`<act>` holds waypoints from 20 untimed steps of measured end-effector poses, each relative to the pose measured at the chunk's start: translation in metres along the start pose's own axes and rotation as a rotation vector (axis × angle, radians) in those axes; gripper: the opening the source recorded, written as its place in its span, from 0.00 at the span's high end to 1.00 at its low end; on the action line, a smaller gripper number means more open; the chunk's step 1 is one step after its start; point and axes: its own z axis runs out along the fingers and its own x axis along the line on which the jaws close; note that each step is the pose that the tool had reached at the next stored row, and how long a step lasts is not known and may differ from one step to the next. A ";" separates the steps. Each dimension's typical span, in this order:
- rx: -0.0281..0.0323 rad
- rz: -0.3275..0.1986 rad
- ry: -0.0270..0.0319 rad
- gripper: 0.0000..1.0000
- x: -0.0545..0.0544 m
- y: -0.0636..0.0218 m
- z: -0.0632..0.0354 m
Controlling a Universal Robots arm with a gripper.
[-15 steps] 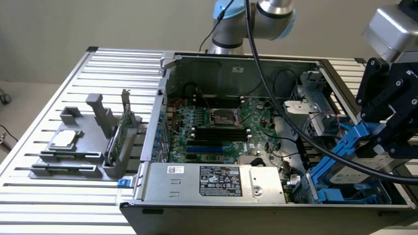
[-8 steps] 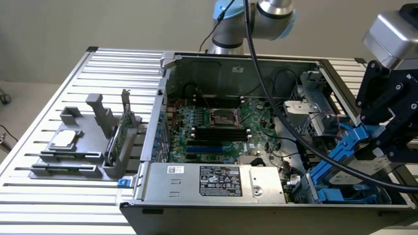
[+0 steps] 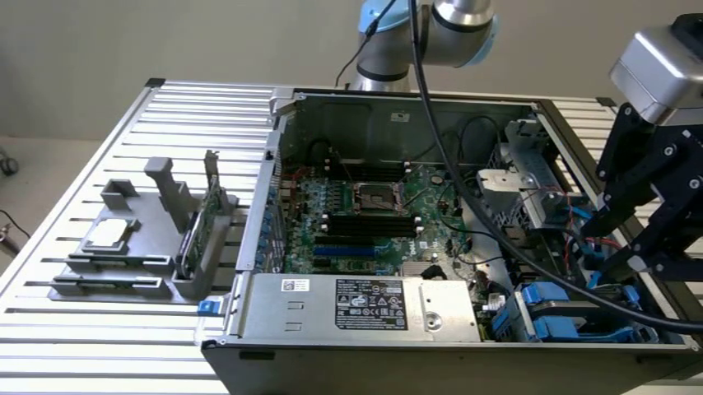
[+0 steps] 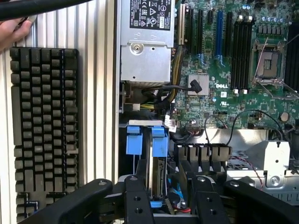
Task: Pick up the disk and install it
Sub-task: 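Insert the disk into the insertion slot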
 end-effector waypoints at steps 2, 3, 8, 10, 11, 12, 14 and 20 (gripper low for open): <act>0.0001 0.000 -0.0036 0.59 0.000 0.0000 0.0013; 0.0001 0.000 -0.0047 0.59 0.001 0.0000 0.0017; 0.0001 0.000 -0.0053 0.59 0.000 -0.0055 0.0022; 0.0001 0.000 -0.0052 0.59 -0.001 -0.0075 0.0023; 0.0000 0.000 -0.0052 0.59 -0.003 -0.0082 0.0024; 0.0001 0.000 -0.0052 0.59 -0.005 -0.0089 0.0026; 0.0000 0.000 -0.0052 0.59 -0.008 -0.0108 0.0029; -0.0001 -0.003 -0.0053 0.59 -0.012 -0.0130 0.0032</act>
